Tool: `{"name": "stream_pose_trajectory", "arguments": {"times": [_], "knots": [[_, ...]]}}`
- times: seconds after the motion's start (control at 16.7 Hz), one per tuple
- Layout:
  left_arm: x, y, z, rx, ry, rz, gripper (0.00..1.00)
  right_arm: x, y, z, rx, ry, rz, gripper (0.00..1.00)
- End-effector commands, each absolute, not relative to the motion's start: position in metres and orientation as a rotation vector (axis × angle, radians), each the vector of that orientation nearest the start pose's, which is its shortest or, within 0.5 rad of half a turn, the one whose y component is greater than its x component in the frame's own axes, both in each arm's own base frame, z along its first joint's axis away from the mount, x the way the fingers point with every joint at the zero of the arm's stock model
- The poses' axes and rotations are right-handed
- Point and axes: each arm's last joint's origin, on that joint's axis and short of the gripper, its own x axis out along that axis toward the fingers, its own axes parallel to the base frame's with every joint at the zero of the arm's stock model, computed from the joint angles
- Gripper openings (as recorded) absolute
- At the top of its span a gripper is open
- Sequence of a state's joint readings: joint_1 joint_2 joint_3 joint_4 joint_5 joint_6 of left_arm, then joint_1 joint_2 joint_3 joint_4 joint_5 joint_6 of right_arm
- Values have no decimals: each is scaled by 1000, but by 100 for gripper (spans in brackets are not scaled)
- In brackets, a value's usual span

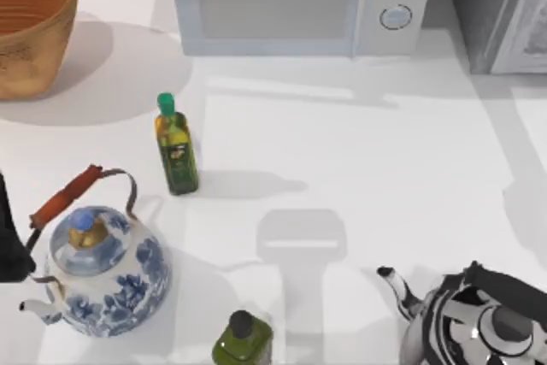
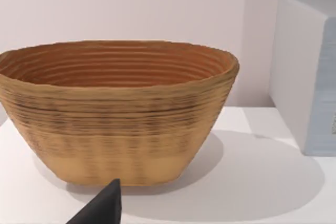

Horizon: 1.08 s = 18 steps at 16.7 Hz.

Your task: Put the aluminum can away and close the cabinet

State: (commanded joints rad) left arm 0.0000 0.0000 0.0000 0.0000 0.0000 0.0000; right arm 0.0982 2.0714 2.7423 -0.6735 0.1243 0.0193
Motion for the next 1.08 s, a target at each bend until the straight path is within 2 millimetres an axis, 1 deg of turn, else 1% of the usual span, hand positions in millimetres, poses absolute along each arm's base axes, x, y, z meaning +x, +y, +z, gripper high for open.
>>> {"name": "stream_pose_trajectory", "arguments": {"times": [0.3,1.08], "knots": [[106,-1,160,0,0,0,100,406,45,530,5,4,-2,0],[106,-1,160,0,0,0,100,406,45,530,5,4,-2,98]]}}
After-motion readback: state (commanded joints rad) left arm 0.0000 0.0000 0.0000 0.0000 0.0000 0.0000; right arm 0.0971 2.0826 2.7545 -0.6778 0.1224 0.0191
